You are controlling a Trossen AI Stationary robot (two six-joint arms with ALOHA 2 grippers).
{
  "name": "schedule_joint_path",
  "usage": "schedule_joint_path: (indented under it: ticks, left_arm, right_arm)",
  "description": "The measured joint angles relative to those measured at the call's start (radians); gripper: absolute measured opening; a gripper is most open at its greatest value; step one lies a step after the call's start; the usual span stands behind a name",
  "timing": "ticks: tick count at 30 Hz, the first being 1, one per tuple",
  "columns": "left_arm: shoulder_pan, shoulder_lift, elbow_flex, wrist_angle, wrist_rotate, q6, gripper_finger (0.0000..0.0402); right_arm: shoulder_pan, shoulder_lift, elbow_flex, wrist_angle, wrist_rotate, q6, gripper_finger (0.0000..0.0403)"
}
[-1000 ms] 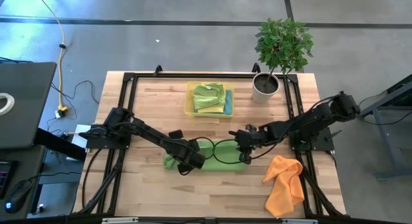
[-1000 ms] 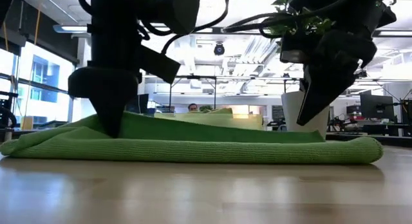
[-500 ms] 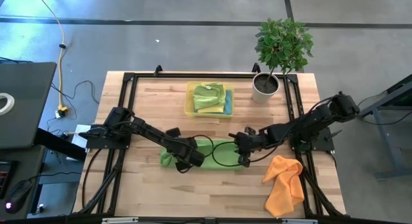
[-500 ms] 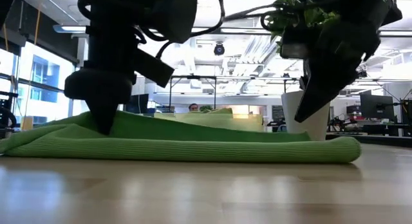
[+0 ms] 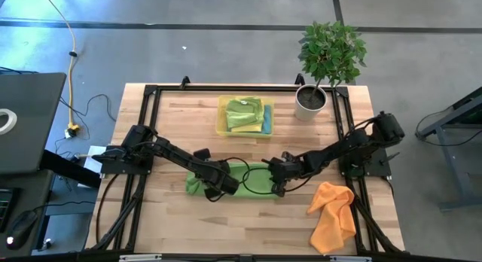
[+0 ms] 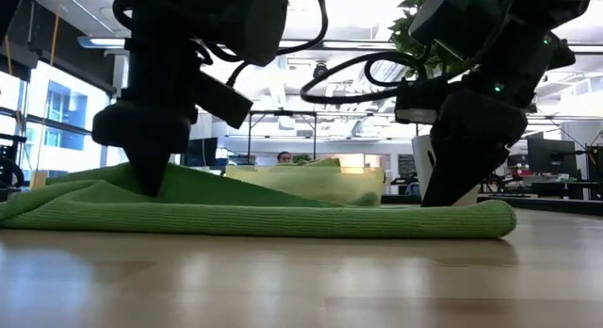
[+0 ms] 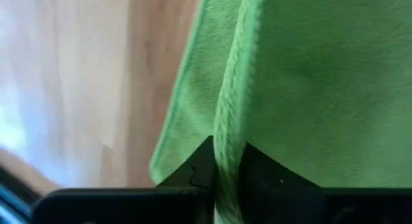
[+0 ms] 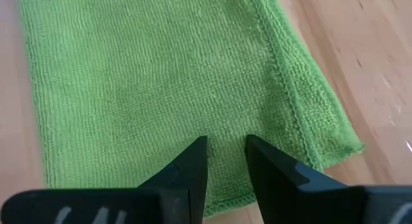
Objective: Fold microfiber towels
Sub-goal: Fold the green microfiber cloth
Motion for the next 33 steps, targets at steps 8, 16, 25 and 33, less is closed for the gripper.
schedule_joint_path:
  ticks: [8,16,25,33]
  left_arm:
    - [0.012,0.000,0.000,-0.130,-0.097,0.059,0.0123]
    - [0.006,-0.001,0.000,-0.250,-0.012,0.030,0.0153]
    - [-0.078,-0.035,0.001,-0.157,0.124,0.216,0.0120]
    - [-0.096,-0.041,-0.059,-0.117,0.216,0.444,0.0113]
  right_arm:
    - [0.000,0.004,-0.002,0.023,-0.001,0.002,0.0103]
    - [0.001,0.004,-0.003,0.020,0.014,-0.017,0.0103]
    - [0.001,0.005,0.032,0.000,-0.054,0.008,0.0103]
    - [0.070,0.001,0.086,0.000,-0.079,0.045,0.0103]
